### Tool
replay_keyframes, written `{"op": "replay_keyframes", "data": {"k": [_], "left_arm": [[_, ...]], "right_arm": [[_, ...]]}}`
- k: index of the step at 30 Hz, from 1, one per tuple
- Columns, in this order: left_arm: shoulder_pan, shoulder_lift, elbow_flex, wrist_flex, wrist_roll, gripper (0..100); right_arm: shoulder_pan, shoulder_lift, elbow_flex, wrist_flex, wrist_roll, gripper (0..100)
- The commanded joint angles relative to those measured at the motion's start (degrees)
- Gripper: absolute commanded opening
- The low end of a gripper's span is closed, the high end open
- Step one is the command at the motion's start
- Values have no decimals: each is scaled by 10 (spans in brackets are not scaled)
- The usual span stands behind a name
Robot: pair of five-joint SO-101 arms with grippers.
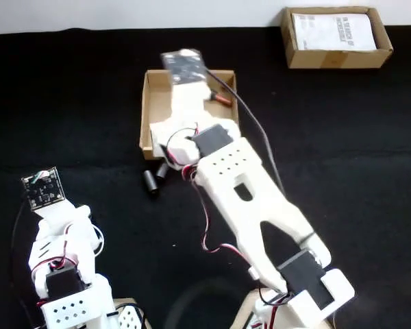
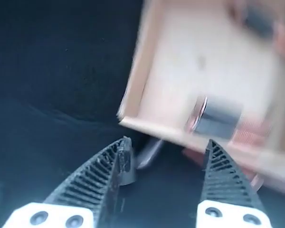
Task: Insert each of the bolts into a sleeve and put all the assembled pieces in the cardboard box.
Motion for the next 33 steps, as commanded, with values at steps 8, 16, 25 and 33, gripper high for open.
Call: {"op": "replay_keyframes", "data": {"k": [8,16,25,33], "left_arm": [[5,-1,9,2,-4,8],[5,0,9,2,-5,8],[5,-1,9,2,-5,8],[5,-3,9,12,-5,8]], "right_arm": [[-46,98,-51,31,-203,96],[-48,212,-160,44,-176,96],[-46,303,-241,106,-148,96],[-28,364,-273,107,-148,118]]}}
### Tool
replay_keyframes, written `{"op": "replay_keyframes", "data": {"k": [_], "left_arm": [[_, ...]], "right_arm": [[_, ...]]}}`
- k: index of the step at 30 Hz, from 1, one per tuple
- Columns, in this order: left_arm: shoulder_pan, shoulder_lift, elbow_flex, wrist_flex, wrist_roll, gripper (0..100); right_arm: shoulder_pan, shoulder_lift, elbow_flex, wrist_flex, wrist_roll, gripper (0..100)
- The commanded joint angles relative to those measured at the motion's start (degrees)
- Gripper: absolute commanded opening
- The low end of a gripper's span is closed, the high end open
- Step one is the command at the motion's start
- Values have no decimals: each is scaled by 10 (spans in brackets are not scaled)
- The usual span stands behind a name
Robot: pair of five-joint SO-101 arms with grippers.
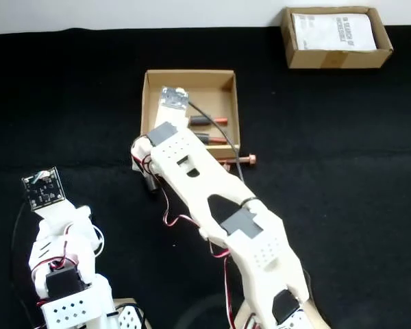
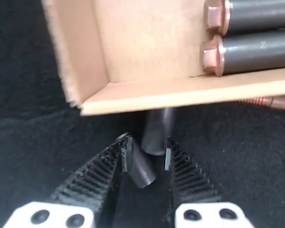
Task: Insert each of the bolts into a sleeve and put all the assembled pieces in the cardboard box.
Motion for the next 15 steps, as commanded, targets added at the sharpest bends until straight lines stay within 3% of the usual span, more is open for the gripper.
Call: {"op": "replay_keyframes", "data": {"k": [1,10,15], "left_arm": [[5,-4,9,4,-5,8],[4,-4,9,4,-6,8],[4,-4,9,3,-6,8]], "right_arm": [[20,11,-29,3,4,133],[37,73,-78,4,15,151],[40,95,-122,27,20,5]]}}
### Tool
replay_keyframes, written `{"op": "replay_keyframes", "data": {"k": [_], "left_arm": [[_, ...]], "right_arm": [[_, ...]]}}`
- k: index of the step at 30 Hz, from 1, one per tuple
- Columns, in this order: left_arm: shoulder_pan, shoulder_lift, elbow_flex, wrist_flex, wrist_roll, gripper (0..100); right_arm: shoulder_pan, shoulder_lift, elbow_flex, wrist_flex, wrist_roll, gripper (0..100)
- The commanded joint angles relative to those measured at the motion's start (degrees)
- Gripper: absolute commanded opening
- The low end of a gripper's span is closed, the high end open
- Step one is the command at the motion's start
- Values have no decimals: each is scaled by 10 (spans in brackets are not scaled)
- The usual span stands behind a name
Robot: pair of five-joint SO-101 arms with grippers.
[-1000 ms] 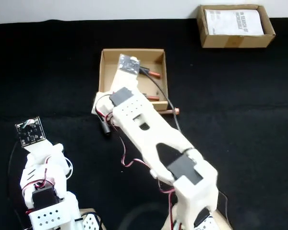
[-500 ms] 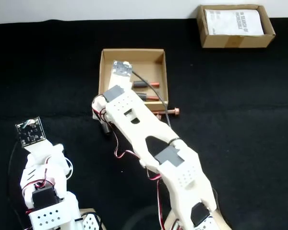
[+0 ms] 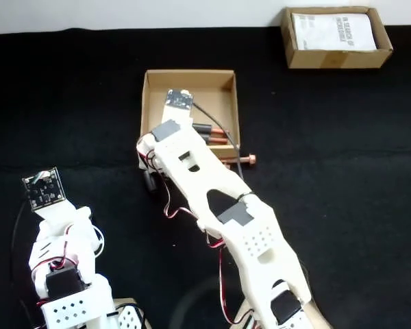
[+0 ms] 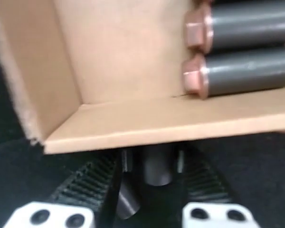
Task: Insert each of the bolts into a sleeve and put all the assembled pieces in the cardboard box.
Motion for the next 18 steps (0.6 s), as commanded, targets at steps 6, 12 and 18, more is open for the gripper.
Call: {"op": "replay_keyframes", "data": {"k": [6,12,18], "left_arm": [[4,-4,9,0,-6,9],[4,-1,9,0,-6,9],[4,0,9,0,-4,9]], "right_arm": [[36,1,-166,110,11,7],[46,2,-409,263,81,7],[75,2,-636,315,213,7]]}}
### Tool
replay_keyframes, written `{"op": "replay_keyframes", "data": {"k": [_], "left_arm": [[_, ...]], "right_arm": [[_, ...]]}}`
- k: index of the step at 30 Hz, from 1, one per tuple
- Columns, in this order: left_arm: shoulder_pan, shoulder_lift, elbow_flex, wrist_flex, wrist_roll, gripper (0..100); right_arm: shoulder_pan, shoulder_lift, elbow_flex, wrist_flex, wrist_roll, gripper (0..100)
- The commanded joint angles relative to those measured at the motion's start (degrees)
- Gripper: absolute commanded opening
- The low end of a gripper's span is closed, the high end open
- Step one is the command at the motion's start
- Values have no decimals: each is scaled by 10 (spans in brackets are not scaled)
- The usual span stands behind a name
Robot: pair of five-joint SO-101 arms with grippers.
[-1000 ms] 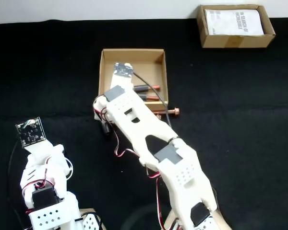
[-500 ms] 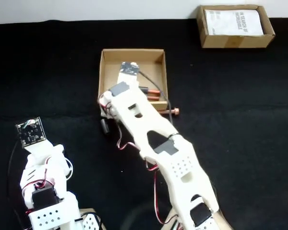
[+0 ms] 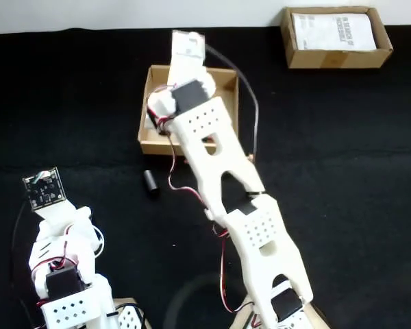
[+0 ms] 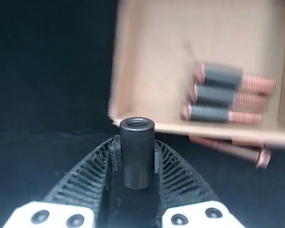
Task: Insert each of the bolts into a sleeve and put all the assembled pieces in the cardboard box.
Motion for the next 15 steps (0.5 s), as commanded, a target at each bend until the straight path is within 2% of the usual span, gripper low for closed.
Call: {"op": "replay_keyframes", "data": {"k": [1,5,15], "left_arm": [[4,0,9,0,0,9],[5,0,9,1,0,9],[7,1,9,3,1,9]], "right_arm": [[37,-11,-158,11,83,7],[71,-41,-225,12,143,7],[96,-247,-211,13,145,7]]}}
